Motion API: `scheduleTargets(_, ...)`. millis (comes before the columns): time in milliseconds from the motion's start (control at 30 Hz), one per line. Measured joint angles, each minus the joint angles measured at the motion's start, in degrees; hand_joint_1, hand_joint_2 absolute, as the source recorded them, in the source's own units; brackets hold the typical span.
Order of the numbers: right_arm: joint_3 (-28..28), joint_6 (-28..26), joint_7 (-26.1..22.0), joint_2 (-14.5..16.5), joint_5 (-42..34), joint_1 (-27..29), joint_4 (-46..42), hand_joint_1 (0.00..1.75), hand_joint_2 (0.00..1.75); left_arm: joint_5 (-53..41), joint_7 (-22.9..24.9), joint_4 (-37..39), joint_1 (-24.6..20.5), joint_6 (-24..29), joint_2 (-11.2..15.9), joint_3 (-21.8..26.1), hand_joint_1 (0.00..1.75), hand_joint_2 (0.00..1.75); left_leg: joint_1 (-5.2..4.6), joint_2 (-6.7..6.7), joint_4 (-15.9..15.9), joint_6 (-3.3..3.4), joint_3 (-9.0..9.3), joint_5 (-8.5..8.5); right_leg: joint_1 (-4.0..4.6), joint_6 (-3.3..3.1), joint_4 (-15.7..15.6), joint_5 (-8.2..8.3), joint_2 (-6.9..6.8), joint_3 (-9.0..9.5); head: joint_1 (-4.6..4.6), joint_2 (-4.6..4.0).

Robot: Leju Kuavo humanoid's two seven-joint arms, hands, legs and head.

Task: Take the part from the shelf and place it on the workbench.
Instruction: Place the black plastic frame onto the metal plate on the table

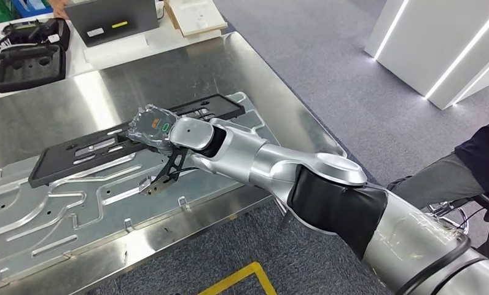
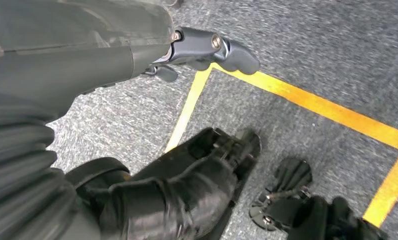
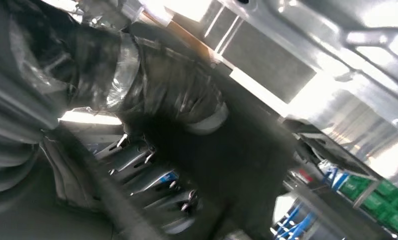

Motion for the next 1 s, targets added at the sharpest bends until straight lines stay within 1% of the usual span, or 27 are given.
scheduleTargets(33,0.30,0.11,0.03,0.22,-0.04,-0.04,0.38,0.00,0.00,-0.29,-0.11,0.00,0.03,0.65,-0.05,0.00,0.00,0.87,0.06,0.04,0.06,-0.25,-0.03,-0.18,-0.06,-0.24,-0.15,0.06,-0.03,0.13,0.01,0.00)
scheduleTargets(67,0.61,0.24,0.17,0.34,-0.09,-0.14,0.73,0.00,0.00,-0.63,-0.16,0.00,0.05,1.48,-0.09,0.00,0.00,0.44,0.11,0.09,0.61,-0.54,-0.25,-0.72,-0.15,-0.51,-0.30,0.13,-0.07,0.28,0.01,0.00)
scheduleTargets(100,0.88,0.40,0.43,0.40,-0.16,-0.27,1.00,0.00,0.00,-1.00,-0.15,0.00,0.07,2.47,-0.10,0.00,0.00,0.00,0.20,0.15,2.25,-0.90,-0.94,-1.83,-0.29,-0.79,-0.49,0.22,-0.12,0.41,0.00,0.00)
scheduleTargets(133,1.10,0.56,0.78,0.41,-0.26,-0.39,1.21,0.00,0.00,-1.31,-0.13,0.00,0.12,3.47,-0.10,0.00,0.00,0.00,0.33,0.22,5.00,-1.23,-2.18,-3.39,-0.39,-0.98,-0.59,0.26,-0.16,0.50,-0.01,0.00)
scheduleTargets(200,1.41,0.85,1.53,0.36,-0.62,-0.54,1.48,0.00,0.00,-1.69,-0.05,0.00,0.35,4.87,-0.10,0.00,0.00,0.00,0.60,0.32,12.64,-1.74,-5.71,-6.63,-0.43,-1.15,-0.61,0.26,-0.17,0.51,-0.02,0.00)
scheduleTargets(233,1.44,0.96,1.77,0.33,-0.82,-0.52,1.60,0.00,0.00,-1.80,-0.05,0.00,0.52,5.18,-0.10,0.00,0.00,0.00,0.75,0.36,15.36,-1.90,-7.06,-7.29,-0.45,-1.16,-0.61,0.25,-0.14,0.51,-0.01,0.00)
scheduleTargets(267,1.45,1.04,1.93,0.31,-0.98,-0.50,1.72,0.00,0.00,-1.86,-0.05,0.00,0.67,5.33,-0.10,0.00,0.00,0.00,0.87,0.39,16.11,-2.01,-7.52,-6.91,-0.49,-1.17,-0.60,0.24,-0.09,0.52,-0.01,0.00)
scheduleTargets(300,1.46,1.10,2.02,0.30,-1.06,-0.52,1.82,0.00,0.00,-1.90,-0.05,0.00,0.77,5.42,-0.10,0.00,0.00,0.00,0.98,0.42,14.44,-2.05,-6.82,-5.49,-0.55,-1.15,-0.59,0.23,-0.02,0.55,-0.02,0.00)
scheduleTargets(367,1.47,1.10,2.26,0.29,-1.14,-0.68,1.95,0.00,0.00,-1.90,-0.02,0.00,0.77,5.53,-0.10,0.00,0.00,0.00,1.12,0.42,6.70,-2.01,-3.18,-1.62,-0.68,-1.00,-0.58,0.15,0.16,0.64,-0.02,0.00)
scheduleTargets(400,1.47,1.05,2.52,0.27,-1.17,-0.82,1.97,0.00,0.00,-1.82,0.01,0.00,0.73,5.58,-0.11,0.00,0.00,0.00,1.03,0.39,3.15,-1.92,-1.39,-0.43,-0.65,-0.82,-0.57,0.12,0.26,0.63,-0.03,0.00)
scheduleTargets(433,1.47,0.90,3.00,0.24,-1.19,-0.98,1.96,0.00,0.00,-1.70,0.08,0.00,0.72,5.63,-0.11,0.00,0.00,0.00,0.92,0.36,0.88,-1.76,-0.23,0.07,-0.61,-0.55,-0.61,0.17,0.35,0.57,-0.02,0.00)
scheduleTargets(467,1.48,0.54,3.71,0.17,-1.13,-1.11,1.87,0.00,0.00,-1.49,0.22,0.00,0.74,5.64,-0.11,0.00,0.00,0.00,0.78,0.33,-0.08,-1.59,0.26,-0.02,-0.56,-0.28,-0.70,0.25,0.41,0.51,-0.01,0.00)
scheduleTargets(500,1.49,-0.07,4.60,0.03,-1.02,-1.25,1.65,0.00,0.00,-1.25,0.43,0.01,0.80,5.57,-0.11,0.00,0.00,0.00,0.65,0.31,-0.33,-1.31,0.41,-0.02,-0.52,0.06,-0.80,0.39,0.46,0.49,0.00,0.00)
scheduleTargets(533,1.49,-0.89,5.62,-0.22,-0.87,-1.41,1.23,0.00,0.00,-1.05,0.74,0.01,0.86,5.40,-0.11,0.00,0.00,0.00,0.76,0.34,-0.57,-0.93,0.49,0.13,-0.56,0.37,-0.85,0.36,0.46,0.42,0.02,0.00)
scheduleTargets(567,1.49,-1.77,6.61,-0.54,-0.65,-1.61,0.56,0.00,0.00,-0.91,1.10,0.02,0.91,5.07,-0.11,0.00,0.00,0.00,0.84,0.36,-0.83,-0.58,0.62,0.31,-0.58,0.61,-0.54,0.00,0.42,0.28,0.03,0.00)
scheduleTargets(600,1.49,-2.50,7.48,-0.96,-0.44,-1.95,-0.33,0.00,0.00,-0.85,1.45,0.02,0.92,4.73,-0.11,0.00,0.00,0.00,0.93,0.42,-1.08,-0.14,0.77,0.49,-0.57,0.82,0.76,-0.95,0.37,-0.26,0.03,0.00)
scheduleTargets(633,1.49,-2.96,8.18,-1.39,-0.22,-2.32,-1.24,0.00,0.00,-0.86,1.75,0.03,0.92,4.45,-0.11,0.00,0.00,0.00,0.98,0.50,-1.27,0.20,0.92,0.60,-0.56,0.95,3.21,-2.46,0.31,-1.32,0.04,0.00)
scheduleTargets(700,1.49,-3.19,8.93,-2.14,0.05,-2.84,-2.82,0.00,0.00,-0.87,2.04,0.04,0.92,4.12,-0.11,0.00,0.00,0.00,0.82,0.60,-1.24,0.59,0.96,0.59,-0.51,1.09,10.75,-5.96,0.25,-4.56,0.03,0.00)
scheduleTargets(733,1.49,-3.16,9.05,-2.40,0.08,-2.86,-3.35,0.00,0.00,-0.87,2.10,0.04,0.93,4.03,-0.11,0.00,0.00,0.00,0.77,0.63,-1.14,0.64,0.94,0.58,-0.51,1.14,13.87,-6.94,0.24,-5.98,0.04,0.00)
scheduleTargets(767,1.49,-3.20,9.14,-2.65,0.10,-2.80,-3.81,0.00,0.00,-0.87,2.14,0.05,0.94,3.93,-0.11,0.00,0.00,0.00,0.74,0.64,-1.00,0.69,0.91,0.56,-0.54,1.16,15.29,-7.01,0.23,-6.61,0.04,0.00)
scheduleTargets(800,1.49,-3.42,9.32,-2.86,0.19,-2.74,-4.32,0.00,0.00,-0.82,2.16,0.05,0.94,3.80,-0.11,0.00,0.00,0.00,0.74,0.60,-0.77,0.71,0.87,0.51,-0.57,1.14,14.35,-6.00,0.20,-6.10,0.04,0.00)
scheduleTargets(833,1.49,-4.03,9.71,-3.06,0.36,-2.74,-4.94,0.00,0.00,-0.75,2.16,0.06,0.94,3.64,-0.11,0.00,0.00,0.00,0.75,0.54,-0.46,0.69,0.83,0.39,-0.61,1.08,11.12,-4.14,0.15,-4.44,0.04,0.00)
scheduleTargets(867,1.49,-5.05,10.30,-3.29,0.60,-2.79,-5.72,0.00,0.00,-0.64,2.14,0.07,0.95,3.49,-0.12,0.00,0.00,0.00,0.77,0.48,-0.13,0.60,0.74,0.21,-0.62,0.97,7.25,-2.62,0.12,-2.46,0.04,0.00)
scheduleTargets(900,1.46,-6.34,11.00,-3.51,0.83,-2.90,-6.69,0.00,0.00,-0.51,2.12,0.07,0.94,3.36,-0.11,0.00,0.00,0.00,0.67,0.43,0.26,0.44,0.53,0.02,-0.55,0.86,3.73,-1.43,0.12,-0.67,0.04,0.00)
scheduleTargets(933,1.38,-7.71,11.73,-3.74,0.97,-2.97,-7.86,0.00,0.00,-0.39,2.10,0.07,0.94,3.28,-0.10,0.00,0.00,0.00,0.60,0.40,0.56,0.22,0.27,-0.06,-0.48,0.71,1.55,-0.86,0.18,0.42,0.05,0.00)
scheduleTargets(1000,0.97,-10.06,12.99,-4.32,0.74,-2.80,-10.75,0.00,0.00,-0.25,2.13,0.08,1.08,3.10,-0.09,0.00,0.00,0.00,0.45,0.44,0.84,-0.24,-0.15,0.07,-0.24,0.35,0.69,-0.75,0.41,0.70,0.07,0.00)
